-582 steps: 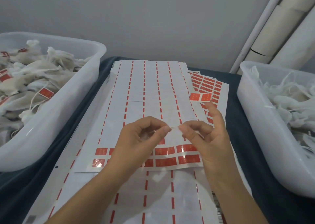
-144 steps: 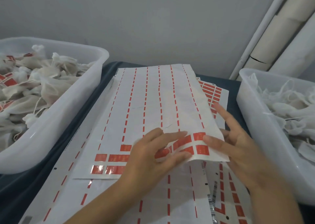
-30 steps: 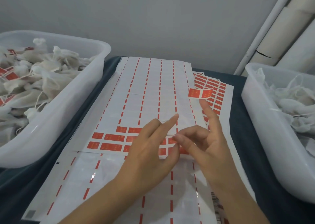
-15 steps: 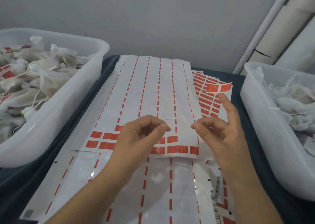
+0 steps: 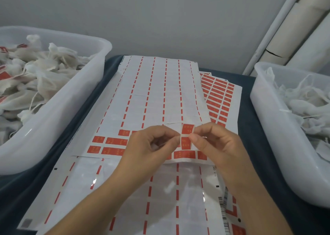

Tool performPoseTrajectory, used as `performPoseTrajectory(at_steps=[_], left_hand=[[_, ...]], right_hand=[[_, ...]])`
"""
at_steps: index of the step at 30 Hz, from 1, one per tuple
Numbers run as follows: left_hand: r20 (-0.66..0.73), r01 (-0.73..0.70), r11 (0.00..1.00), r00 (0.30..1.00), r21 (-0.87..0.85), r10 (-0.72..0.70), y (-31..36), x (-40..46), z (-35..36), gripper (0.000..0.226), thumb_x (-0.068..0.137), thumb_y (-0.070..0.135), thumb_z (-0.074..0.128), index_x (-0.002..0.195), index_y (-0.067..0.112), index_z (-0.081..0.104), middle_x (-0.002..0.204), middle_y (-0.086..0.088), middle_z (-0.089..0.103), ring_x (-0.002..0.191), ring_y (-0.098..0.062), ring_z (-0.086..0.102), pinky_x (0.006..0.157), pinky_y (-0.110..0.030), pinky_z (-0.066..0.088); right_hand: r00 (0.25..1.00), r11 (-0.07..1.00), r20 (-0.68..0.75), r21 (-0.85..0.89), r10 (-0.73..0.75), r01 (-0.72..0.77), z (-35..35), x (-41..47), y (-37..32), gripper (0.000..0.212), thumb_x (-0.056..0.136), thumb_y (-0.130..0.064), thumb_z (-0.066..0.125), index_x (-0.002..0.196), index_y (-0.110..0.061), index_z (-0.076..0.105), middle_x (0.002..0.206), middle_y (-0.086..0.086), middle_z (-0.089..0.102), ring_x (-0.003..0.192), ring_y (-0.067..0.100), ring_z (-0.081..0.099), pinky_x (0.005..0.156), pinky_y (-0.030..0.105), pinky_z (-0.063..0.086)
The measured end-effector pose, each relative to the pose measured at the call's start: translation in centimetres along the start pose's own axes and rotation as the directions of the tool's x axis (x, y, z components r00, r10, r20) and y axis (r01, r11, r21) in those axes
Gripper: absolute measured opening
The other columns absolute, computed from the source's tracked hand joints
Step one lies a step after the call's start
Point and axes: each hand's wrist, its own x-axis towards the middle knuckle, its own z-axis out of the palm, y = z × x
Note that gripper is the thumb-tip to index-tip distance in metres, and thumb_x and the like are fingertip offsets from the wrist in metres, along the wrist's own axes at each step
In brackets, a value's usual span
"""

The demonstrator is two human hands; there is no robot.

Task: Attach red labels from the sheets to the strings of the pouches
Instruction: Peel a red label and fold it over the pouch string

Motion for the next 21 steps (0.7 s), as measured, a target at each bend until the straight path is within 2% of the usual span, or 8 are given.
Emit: performPoseTrajectory(at_steps=[7, 14, 21], left_hand=[[0.001, 0.006, 1.0, 1.0, 0.003, -0.006, 0.12, -0.09, 0.06, 0.022, 0.081, 0.023, 0.063, 0.07, 0.041, 0.06, 0.079, 0.028, 0.063, 0.08, 0.011, 0.057, 0.063, 0.0, 0.043], [-0.001, 0.034, 0.999, 0.999, -0.017, -0.034, 0.29, -0.06, 0.08, 0.02, 0.081, 0.024, 0.063, 0.07, 0.041, 0.062, 0.068, 0.029, 0.063, 0.075, 0.011, 0.058, 0.059, -0.001, 0.042], [0.018, 0.084, 0.994, 0.996, -0.076, -0.083, 0.51, -0.27, 0.15, 0.019, 0.081, 0.022, 0.063, 0.07, 0.037, 0.064, 0.065, 0.025, 0.063, 0.071, 0.009, 0.058, 0.056, -0.003, 0.042]], right_hand=[[1.0, 1.0, -0.021, -0.02, -0.014, 0.013, 0.2, 0.1, 0.05, 0.013, 0.068, -0.035, 0.062, 0.077, -0.025, 0.063, 0.082, -0.022, 0.069, 0.085, -0.006, 0.063, 0.062, 0.001, 0.045], [0.999, 0.998, -0.027, -0.029, -0.047, 0.046, 0.31, 0.16, 0.1, 0.012, 0.068, -0.033, 0.063, 0.078, -0.026, 0.063, 0.083, -0.022, 0.069, 0.085, -0.004, 0.064, 0.063, 0.002, 0.045], [0.996, 0.99, -0.036, -0.112, -0.085, 0.081, 0.5, 0.25, 0.24, 0.014, 0.067, -0.038, 0.062, 0.079, -0.03, 0.062, 0.085, -0.02, 0.068, 0.084, 0.0, 0.065, 0.068, 0.005, 0.047]])
